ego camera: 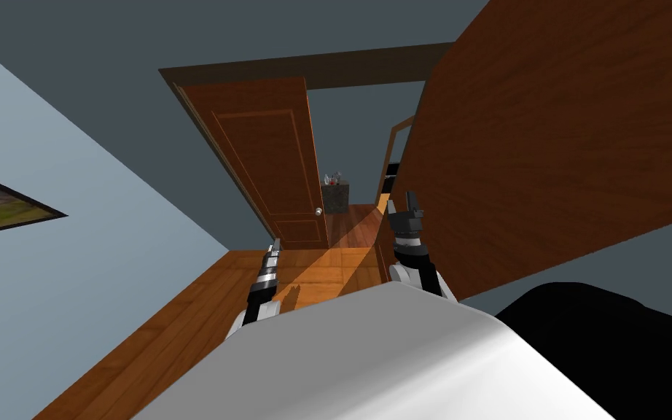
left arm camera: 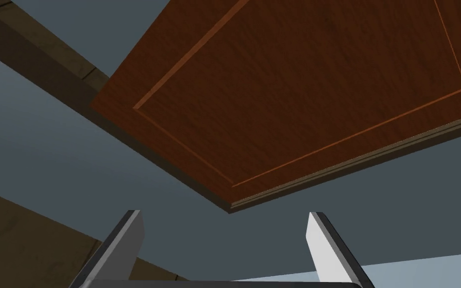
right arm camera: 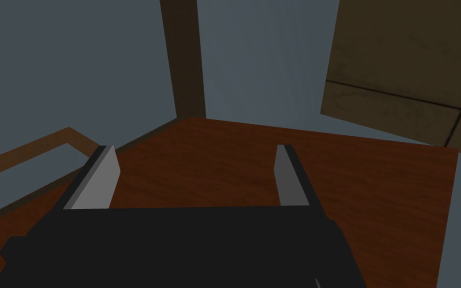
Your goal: Pull the door open
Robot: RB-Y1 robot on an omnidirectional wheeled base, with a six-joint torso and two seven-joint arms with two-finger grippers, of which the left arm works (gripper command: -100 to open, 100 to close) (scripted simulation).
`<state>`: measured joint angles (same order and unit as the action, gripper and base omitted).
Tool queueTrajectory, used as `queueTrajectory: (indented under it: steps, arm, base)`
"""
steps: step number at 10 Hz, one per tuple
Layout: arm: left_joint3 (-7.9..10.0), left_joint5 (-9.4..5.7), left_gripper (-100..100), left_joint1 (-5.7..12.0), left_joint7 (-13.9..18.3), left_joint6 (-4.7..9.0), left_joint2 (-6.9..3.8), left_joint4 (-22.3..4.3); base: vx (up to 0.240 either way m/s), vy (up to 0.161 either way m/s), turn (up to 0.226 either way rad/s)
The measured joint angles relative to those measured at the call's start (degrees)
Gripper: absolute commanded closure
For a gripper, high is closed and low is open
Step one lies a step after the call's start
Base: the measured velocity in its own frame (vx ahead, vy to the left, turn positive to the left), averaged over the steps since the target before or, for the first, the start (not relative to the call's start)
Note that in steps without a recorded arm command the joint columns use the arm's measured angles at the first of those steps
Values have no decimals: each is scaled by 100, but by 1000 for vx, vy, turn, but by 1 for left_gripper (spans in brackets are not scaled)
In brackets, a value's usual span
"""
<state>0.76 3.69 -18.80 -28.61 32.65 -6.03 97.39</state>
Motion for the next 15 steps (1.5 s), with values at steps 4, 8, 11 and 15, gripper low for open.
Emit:
queueTrajectory:
  steps: [4, 8, 11, 15]
  arm:
    - [37, 126, -100, 201, -362, 240, -130, -621]
    - [43, 273, -100, 360, -756, 437, -212, -1158]
    - [69, 372, -100, 536, -1038, 595, -296, -1630]
    - [88, 508, -100, 697, -1408, 802, -393, -2182]
  base:
    - [96, -50, -4]
    - [100, -55, -4]
    - [101, -51, -5]
    - [101, -45, -4]
